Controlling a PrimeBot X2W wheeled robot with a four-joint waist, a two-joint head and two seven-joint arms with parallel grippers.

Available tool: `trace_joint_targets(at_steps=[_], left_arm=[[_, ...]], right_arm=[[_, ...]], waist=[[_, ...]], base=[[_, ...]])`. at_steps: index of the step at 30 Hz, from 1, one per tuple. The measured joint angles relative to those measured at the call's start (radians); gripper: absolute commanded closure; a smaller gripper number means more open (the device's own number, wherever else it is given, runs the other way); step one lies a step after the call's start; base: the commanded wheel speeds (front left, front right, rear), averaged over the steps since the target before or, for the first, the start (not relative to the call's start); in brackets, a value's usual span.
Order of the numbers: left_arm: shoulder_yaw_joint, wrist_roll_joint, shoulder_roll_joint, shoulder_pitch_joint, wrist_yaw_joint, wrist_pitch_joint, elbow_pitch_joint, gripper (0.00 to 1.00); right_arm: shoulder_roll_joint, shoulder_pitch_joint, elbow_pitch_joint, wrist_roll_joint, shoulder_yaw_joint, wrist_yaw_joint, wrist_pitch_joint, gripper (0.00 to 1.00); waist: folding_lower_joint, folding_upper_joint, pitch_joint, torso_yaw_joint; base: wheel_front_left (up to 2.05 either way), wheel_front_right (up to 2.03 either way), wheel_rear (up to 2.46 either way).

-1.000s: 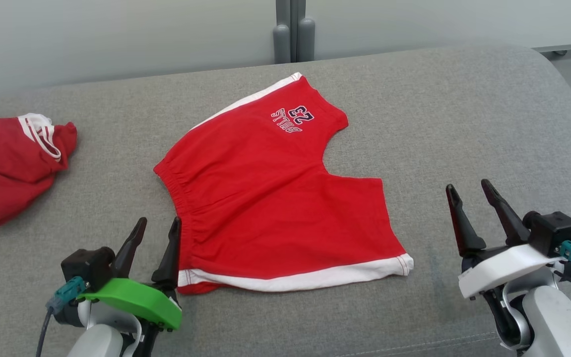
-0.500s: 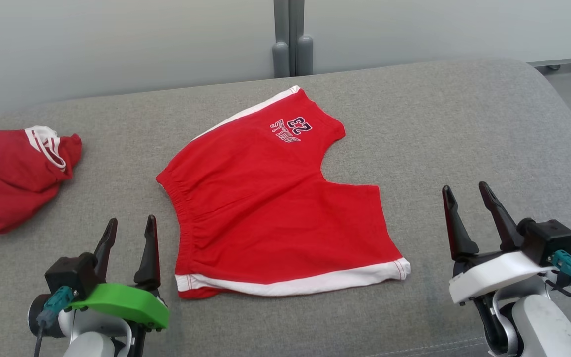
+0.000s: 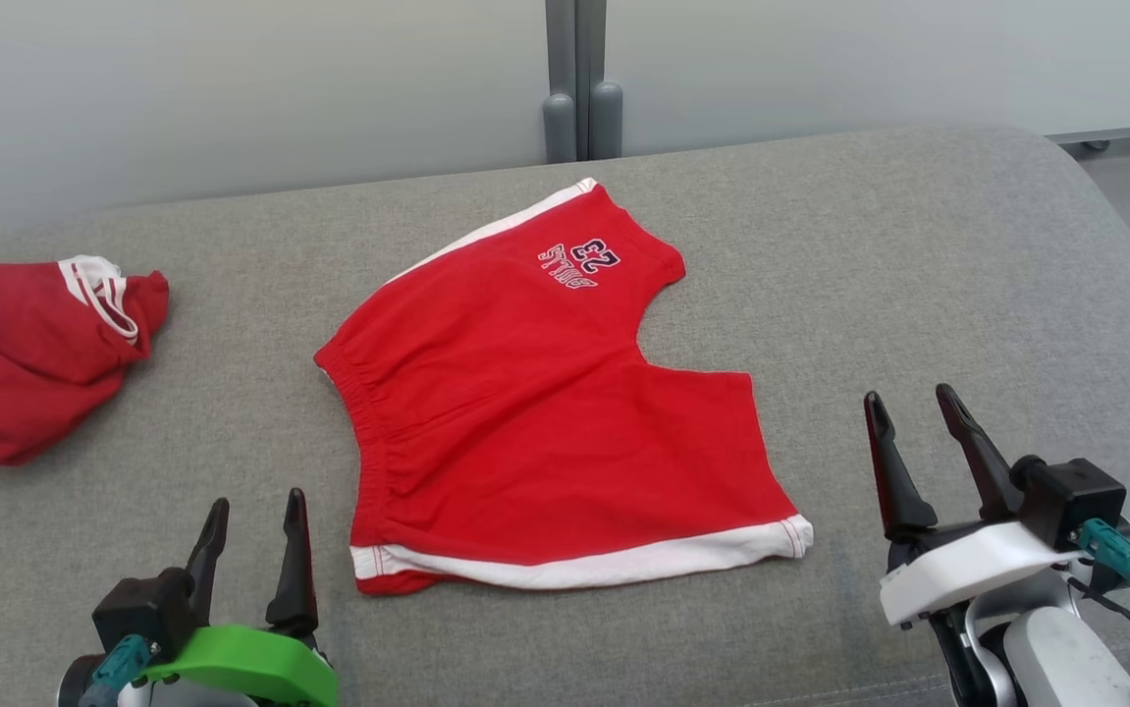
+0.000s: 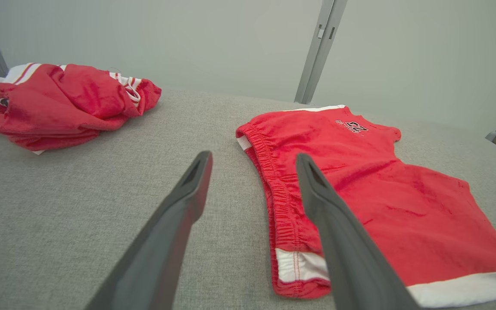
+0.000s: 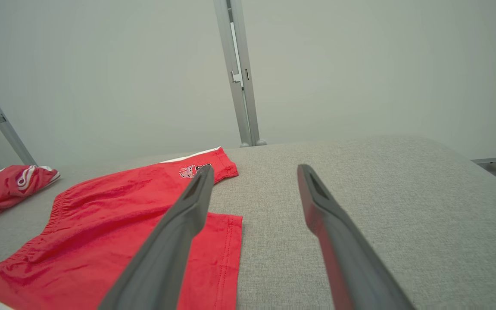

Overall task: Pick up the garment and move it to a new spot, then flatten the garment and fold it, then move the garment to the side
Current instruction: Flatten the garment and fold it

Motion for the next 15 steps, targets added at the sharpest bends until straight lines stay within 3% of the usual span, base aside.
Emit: trace_joint_targets(at_steps=[15], left_arm=[[0.028,0.043,-0.021,0.040,0.001,0.000,-0.051,0.00]], right_arm=[[0.004,0.023,-0.004,-0.009,-0.013,0.000,0.000,0.00]], waist=[[0.0000,0.0000,0.004,0.004]], base=[[0.00,0.00,0.00]])
